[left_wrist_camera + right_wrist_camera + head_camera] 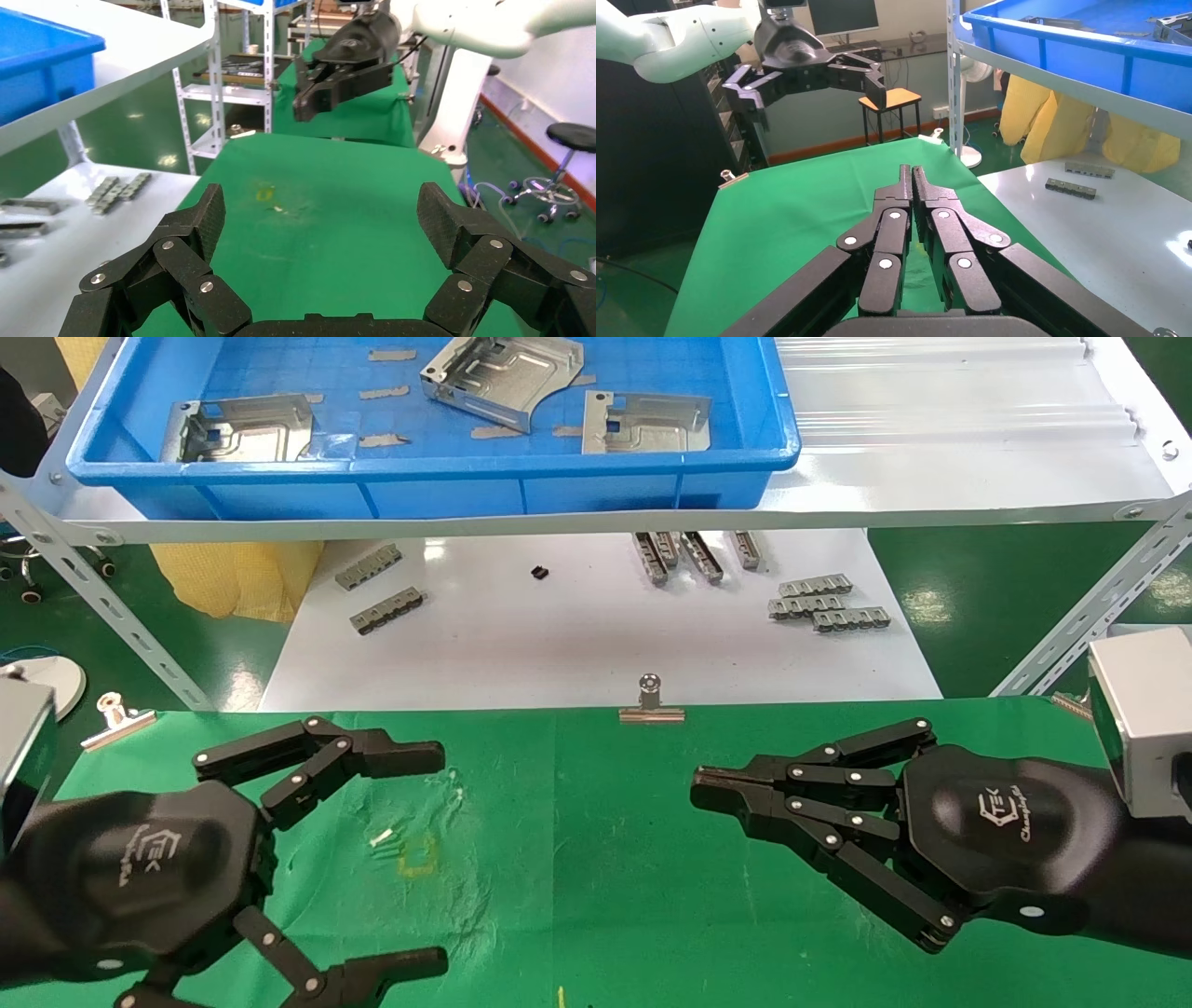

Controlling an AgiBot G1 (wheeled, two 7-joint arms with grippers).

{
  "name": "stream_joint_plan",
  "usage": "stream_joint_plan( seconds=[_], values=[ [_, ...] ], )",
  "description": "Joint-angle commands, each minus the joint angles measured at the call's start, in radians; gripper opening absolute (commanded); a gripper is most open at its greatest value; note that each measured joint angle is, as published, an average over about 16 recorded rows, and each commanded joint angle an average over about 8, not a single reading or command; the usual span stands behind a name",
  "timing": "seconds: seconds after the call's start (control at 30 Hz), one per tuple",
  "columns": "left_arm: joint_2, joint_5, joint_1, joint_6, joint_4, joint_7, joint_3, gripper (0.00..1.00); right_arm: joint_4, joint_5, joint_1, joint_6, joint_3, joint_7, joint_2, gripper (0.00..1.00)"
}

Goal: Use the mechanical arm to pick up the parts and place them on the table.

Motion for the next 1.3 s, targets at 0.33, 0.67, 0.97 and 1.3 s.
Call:
stream_joint_plan(
  seconds=[0.33,0.67,0.97,1.3],
  values=[
    [0.163,0.254,-0.395,-0.138,0.254,-0.039,0.093,1.00,0.000,0.000,0.000,0.000,0.000,0.000,0.000,0.00],
    [0.497,0.562,-0.750,-0.446,0.835,0.078,0.228,1.00,0.000,0.000,0.000,0.000,0.000,0.000,0.000,0.00],
    [0.694,0.651,-0.880,-0.692,1.142,0.102,0.268,0.50,0.000,0.000,0.000,0.000,0.000,0.000,0.000,0.00],
    [0.732,0.663,-0.900,-0.735,1.210,0.033,0.284,0.00,0.000,0.000,0.000,0.000,0.000,0.000,0.000,0.00]
  ],
)
